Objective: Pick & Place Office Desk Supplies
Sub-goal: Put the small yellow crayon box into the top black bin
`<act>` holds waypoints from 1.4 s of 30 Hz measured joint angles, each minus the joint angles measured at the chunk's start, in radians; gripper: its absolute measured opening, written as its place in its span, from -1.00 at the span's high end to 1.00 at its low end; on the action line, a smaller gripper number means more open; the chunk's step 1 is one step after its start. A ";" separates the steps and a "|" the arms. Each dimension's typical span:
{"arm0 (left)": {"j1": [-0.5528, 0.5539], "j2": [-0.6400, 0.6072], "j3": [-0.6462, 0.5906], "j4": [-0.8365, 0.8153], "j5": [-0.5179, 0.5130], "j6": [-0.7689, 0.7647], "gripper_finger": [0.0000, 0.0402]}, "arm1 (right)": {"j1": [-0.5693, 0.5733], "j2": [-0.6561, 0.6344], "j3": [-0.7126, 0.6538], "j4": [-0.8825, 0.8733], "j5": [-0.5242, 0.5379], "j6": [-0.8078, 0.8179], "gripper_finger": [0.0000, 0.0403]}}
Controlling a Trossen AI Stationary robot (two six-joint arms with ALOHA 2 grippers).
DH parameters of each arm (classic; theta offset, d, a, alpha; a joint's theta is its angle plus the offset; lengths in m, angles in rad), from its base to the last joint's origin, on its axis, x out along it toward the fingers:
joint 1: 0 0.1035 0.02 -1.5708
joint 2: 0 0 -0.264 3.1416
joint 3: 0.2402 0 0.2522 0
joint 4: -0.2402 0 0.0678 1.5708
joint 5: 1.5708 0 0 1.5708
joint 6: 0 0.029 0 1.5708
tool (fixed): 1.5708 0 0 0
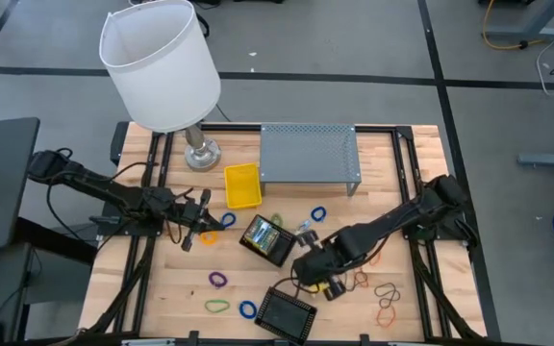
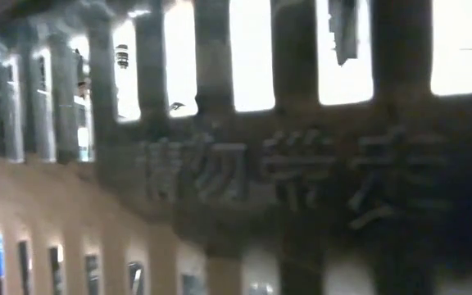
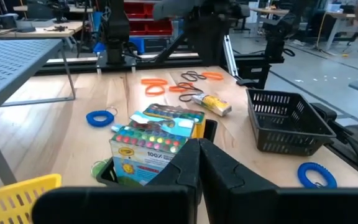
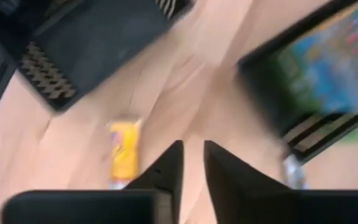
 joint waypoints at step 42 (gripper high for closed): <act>0.000 0.001 0.000 0.018 -0.089 0.013 0.93 | 0.082 0.067 -0.375 0.417 -0.054 0.228 0.34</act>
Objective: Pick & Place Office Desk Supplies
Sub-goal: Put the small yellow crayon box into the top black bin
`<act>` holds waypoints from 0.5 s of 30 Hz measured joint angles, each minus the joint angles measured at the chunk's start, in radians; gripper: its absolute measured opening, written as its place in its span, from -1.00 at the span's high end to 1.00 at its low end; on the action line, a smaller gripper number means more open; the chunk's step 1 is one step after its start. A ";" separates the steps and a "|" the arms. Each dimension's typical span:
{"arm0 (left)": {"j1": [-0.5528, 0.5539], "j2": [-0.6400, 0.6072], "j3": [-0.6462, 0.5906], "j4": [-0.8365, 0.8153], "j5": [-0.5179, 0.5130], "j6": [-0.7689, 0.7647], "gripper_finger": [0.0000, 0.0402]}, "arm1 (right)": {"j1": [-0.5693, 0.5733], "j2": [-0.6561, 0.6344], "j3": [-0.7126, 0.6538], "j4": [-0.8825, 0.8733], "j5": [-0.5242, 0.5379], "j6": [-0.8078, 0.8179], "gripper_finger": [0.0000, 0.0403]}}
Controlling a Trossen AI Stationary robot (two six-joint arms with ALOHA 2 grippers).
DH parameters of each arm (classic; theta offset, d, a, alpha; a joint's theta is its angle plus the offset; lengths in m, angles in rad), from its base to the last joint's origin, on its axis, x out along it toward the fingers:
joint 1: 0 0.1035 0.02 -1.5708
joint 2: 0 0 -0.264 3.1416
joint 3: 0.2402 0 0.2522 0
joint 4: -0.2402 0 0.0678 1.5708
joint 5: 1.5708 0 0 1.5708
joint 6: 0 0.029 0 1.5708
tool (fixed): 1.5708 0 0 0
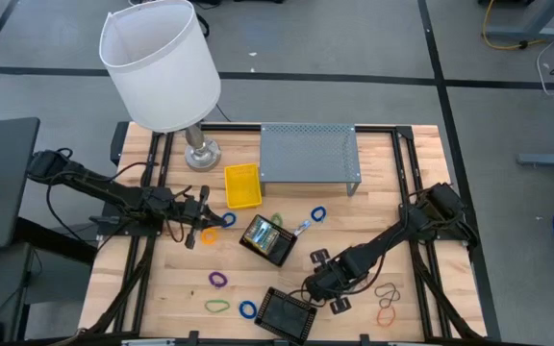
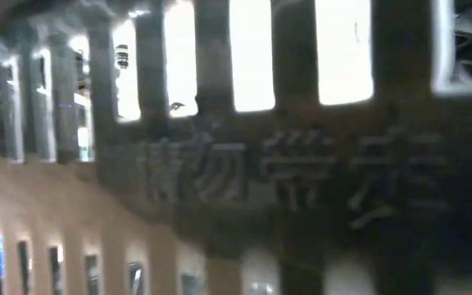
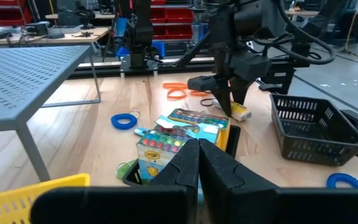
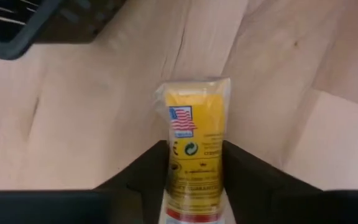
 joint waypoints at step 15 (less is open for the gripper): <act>0.000 0.000 0.000 0.003 -0.001 -0.010 0.93 | 0.003 -0.019 -0.003 0.002 0.179 0.072 0.72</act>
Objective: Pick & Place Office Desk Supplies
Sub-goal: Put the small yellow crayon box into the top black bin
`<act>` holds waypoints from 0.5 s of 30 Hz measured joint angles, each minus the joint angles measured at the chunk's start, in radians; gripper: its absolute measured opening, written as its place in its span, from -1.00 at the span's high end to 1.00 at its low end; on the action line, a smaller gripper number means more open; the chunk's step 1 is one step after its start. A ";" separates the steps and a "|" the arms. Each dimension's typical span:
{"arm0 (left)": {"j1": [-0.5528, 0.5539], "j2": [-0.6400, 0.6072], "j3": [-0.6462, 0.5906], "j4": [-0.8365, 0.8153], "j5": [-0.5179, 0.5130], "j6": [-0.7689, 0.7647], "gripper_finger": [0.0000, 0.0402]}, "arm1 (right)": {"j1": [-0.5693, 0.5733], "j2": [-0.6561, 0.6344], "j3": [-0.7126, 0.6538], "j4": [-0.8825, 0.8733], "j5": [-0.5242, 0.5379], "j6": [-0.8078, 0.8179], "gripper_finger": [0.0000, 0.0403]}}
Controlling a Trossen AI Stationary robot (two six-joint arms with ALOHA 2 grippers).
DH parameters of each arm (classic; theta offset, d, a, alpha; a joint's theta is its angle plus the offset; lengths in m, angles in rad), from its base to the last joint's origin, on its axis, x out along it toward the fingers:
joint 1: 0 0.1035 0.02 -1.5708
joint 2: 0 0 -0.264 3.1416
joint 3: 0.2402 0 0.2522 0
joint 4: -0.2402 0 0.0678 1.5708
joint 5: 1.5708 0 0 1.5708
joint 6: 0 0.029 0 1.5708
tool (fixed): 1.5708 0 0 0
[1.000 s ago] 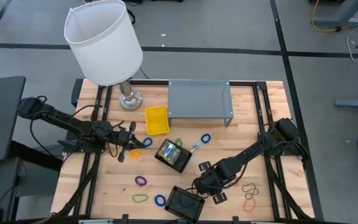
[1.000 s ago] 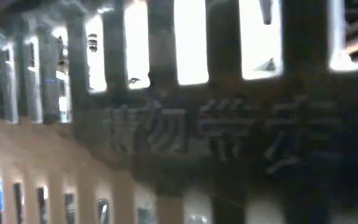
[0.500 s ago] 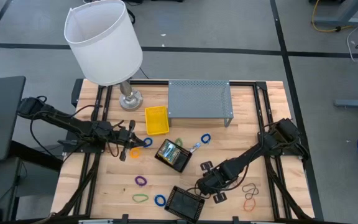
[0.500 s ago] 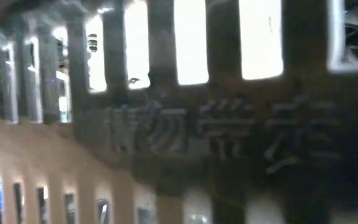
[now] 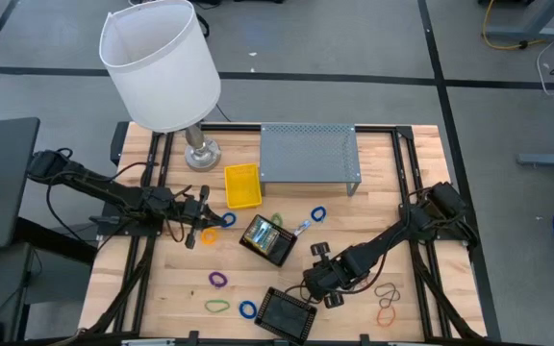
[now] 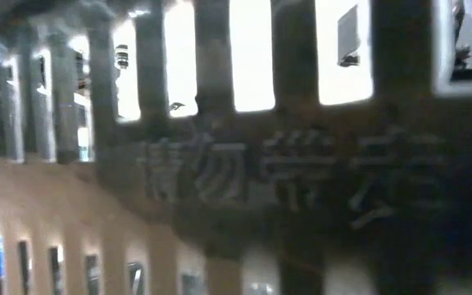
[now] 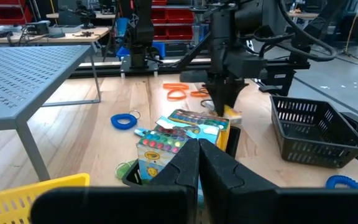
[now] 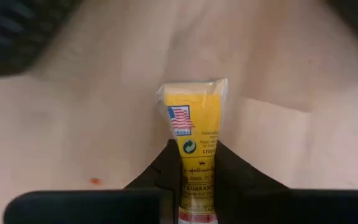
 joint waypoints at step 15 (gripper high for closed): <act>0.000 0.000 0.000 0.005 0.000 0.000 0.93 | -0.023 -0.151 0.001 0.110 0.308 -0.072 0.75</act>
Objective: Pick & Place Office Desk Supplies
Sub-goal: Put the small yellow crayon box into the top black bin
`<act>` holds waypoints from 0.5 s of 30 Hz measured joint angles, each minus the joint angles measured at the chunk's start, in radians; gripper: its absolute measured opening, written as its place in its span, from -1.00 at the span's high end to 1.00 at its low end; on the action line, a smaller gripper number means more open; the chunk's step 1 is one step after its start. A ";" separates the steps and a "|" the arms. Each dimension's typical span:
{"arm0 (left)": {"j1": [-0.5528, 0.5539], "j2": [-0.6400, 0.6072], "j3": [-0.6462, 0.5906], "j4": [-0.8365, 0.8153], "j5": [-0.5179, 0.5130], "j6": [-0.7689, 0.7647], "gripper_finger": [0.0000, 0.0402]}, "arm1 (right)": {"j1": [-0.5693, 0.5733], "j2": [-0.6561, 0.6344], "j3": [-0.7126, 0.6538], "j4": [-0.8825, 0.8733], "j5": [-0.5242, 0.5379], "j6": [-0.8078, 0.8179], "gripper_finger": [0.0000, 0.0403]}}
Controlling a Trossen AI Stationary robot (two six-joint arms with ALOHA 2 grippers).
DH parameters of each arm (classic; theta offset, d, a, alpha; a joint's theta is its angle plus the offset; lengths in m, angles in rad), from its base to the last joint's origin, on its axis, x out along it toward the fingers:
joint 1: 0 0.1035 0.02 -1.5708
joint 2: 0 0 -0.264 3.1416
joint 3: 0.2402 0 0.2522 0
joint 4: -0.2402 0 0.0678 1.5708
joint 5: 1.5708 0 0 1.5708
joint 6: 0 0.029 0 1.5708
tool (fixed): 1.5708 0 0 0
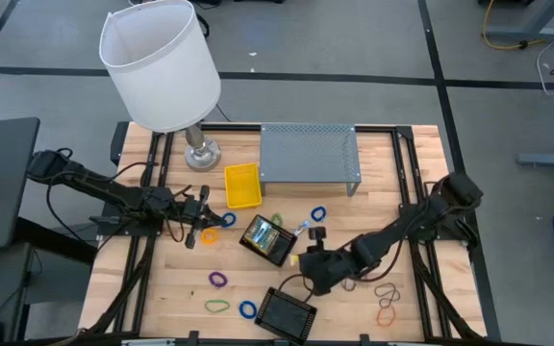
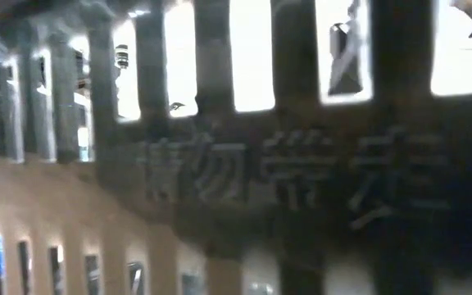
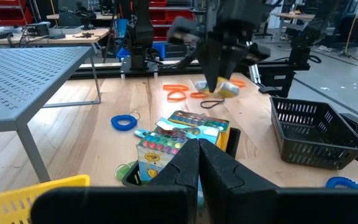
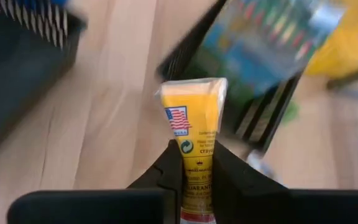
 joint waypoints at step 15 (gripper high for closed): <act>0.000 0.000 0.001 0.007 0.000 -0.007 0.93 | -0.149 0.001 -0.094 0.508 -0.167 -0.233 0.80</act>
